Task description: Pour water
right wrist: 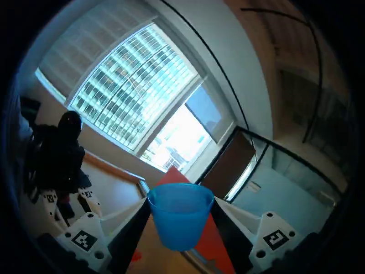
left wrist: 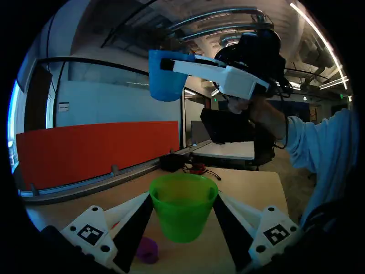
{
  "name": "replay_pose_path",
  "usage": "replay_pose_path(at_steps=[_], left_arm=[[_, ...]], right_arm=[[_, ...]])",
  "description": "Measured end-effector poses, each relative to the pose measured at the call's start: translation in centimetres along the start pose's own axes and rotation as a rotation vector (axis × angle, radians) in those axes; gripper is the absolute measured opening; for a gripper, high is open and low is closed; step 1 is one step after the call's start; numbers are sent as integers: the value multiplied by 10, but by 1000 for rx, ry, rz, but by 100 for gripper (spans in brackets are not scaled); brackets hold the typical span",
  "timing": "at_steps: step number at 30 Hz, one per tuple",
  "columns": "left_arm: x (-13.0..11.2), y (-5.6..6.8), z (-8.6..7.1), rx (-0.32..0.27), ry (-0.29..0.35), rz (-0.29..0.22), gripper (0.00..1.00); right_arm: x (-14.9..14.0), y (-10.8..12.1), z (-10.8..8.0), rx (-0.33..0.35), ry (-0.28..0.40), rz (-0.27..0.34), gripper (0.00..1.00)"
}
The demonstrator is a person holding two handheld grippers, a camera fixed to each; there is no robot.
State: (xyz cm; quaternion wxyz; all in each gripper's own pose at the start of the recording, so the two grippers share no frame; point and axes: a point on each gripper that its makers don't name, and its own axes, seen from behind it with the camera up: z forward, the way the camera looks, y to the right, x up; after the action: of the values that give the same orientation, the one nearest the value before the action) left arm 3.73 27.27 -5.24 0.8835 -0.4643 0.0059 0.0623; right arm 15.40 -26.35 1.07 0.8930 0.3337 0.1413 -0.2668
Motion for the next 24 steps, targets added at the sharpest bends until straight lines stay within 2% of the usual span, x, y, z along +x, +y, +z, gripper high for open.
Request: replay_pose_path(at_steps=[5,14,17,24], left_arm=[[3,0,-1,3,3,5,86],[6,-1,-3,10,2,10,85],[5,-2,-4,14,1,11,86],[6,-5,-6,24,-4,13,85]], right_arm=[[-1,-4,-5,25,-8,199,90],[-7,-9,-10,63,-37,449,90],[-8,-7,-12,64,-36,489,90],[-18,-2,-17,55,-51,499,90]])
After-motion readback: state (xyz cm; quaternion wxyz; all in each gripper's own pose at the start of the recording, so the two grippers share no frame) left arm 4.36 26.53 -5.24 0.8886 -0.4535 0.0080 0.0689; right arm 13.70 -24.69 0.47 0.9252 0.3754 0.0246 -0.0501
